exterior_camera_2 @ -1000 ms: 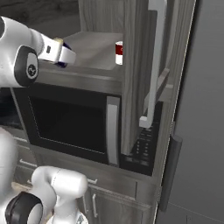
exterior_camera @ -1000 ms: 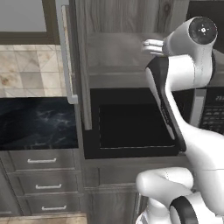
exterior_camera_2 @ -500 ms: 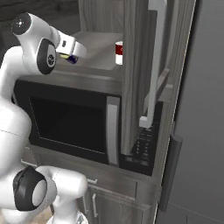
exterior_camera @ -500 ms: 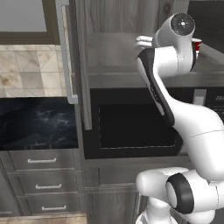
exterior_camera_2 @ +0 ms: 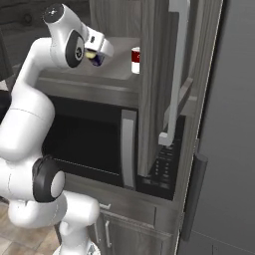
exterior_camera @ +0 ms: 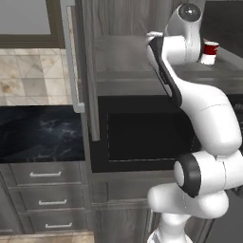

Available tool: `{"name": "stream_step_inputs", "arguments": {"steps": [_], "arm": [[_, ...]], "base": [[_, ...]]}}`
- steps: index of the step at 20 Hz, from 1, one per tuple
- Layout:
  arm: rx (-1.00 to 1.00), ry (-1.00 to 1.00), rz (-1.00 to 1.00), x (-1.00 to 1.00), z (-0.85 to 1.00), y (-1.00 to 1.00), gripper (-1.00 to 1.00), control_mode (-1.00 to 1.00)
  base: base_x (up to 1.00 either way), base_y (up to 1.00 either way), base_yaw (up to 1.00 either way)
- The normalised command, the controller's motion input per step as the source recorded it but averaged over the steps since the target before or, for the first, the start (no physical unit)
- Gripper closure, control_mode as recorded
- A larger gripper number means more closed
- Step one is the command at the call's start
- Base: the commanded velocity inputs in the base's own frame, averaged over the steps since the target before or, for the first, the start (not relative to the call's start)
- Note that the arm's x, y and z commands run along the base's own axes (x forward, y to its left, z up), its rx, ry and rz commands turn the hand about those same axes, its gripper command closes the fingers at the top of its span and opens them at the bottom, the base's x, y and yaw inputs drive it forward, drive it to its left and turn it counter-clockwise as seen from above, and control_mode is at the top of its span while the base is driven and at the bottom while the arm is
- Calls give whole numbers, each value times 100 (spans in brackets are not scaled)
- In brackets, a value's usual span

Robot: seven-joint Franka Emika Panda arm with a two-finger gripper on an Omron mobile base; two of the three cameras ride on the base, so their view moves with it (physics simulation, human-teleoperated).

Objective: Restock the canned food cabinet by taking the new fresh canned food from the counter and placing it in the cabinet. Then, take the old canned food from the cabinet and place it on the counter.

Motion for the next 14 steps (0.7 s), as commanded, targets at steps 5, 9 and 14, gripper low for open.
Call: {"name": "stream_step_inputs", "arguments": {"steps": [5,9,14], "arm": [[-7,2,1,36,-57,-35,-100,-100],[-3,-3,0,27,-23,-26,-100,-100],[-2,-11,0,5,-2,-4,-100,-100]], "base": [[0,0,0],[0,0,0],[0,0,0]]}}
